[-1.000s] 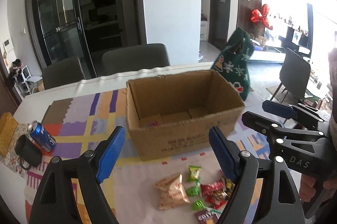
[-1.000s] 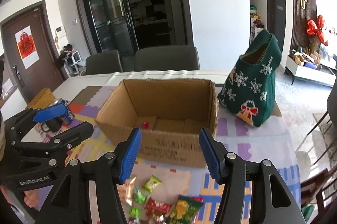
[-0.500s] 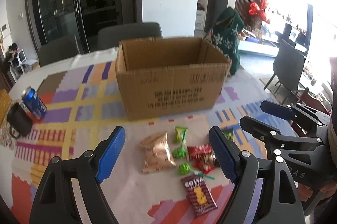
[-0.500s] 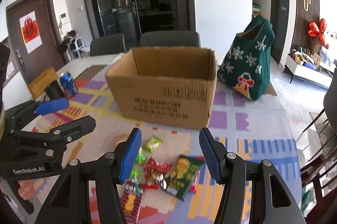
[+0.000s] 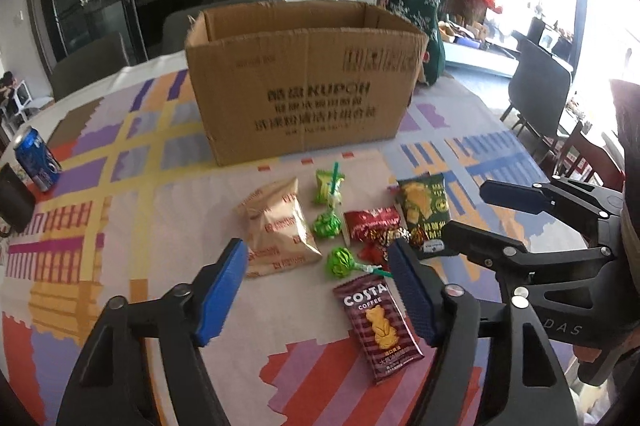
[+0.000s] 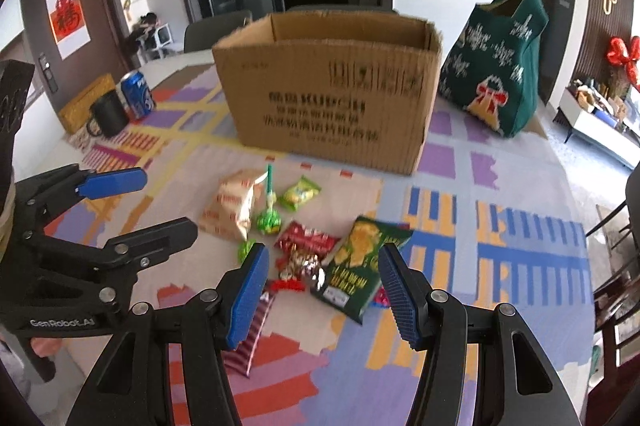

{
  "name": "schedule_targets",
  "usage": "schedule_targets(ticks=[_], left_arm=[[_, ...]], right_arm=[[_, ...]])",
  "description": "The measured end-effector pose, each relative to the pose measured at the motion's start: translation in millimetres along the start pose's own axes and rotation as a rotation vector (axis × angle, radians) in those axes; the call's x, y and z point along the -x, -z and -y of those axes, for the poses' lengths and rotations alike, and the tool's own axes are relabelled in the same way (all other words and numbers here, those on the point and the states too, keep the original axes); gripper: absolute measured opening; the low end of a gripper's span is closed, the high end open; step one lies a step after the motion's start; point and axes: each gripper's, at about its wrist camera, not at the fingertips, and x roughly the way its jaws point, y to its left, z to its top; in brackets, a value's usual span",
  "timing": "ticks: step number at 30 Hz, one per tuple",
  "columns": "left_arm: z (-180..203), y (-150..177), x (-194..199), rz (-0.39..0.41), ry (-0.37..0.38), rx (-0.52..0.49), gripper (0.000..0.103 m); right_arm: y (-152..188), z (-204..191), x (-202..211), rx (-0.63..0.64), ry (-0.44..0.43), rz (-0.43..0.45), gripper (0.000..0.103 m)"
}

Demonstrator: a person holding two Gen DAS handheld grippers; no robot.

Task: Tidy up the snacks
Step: 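Move both tools back from the box toward the snack pile, then grasp the green lollipop with the left tool while the right tool grasps the red chocolate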

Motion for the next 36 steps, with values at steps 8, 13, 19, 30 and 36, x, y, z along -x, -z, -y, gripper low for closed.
schedule_targets(ticks=[8,13,19,30,36], left_arm=[[-3.4,6.5,-29.6,-0.074,0.09,0.024,0.045],[-6.5,8.7,-46.6,-0.117,0.131,0.06,0.037],[-10.7,9.0,-60.9,-0.157,0.165,0.101,0.034],[-12.8,10.1,-80.9,-0.211,0.165,0.13,0.03],[-13.7,13.4,-84.5,-0.226,0.161,0.138,0.025]], right_arm=[[6.4,-0.4,-20.4,0.02,-0.051,-0.036,0.05],[8.1,-1.4,-35.8,0.026,-0.096,-0.067,0.042],[10.0,-1.6,-54.0,0.03,-0.123,-0.106,0.034],[9.8,-3.5,-74.7,0.046,-0.15,-0.148,0.029],[7.4,-5.5,-84.1,0.04,-0.166,-0.166,0.026]])
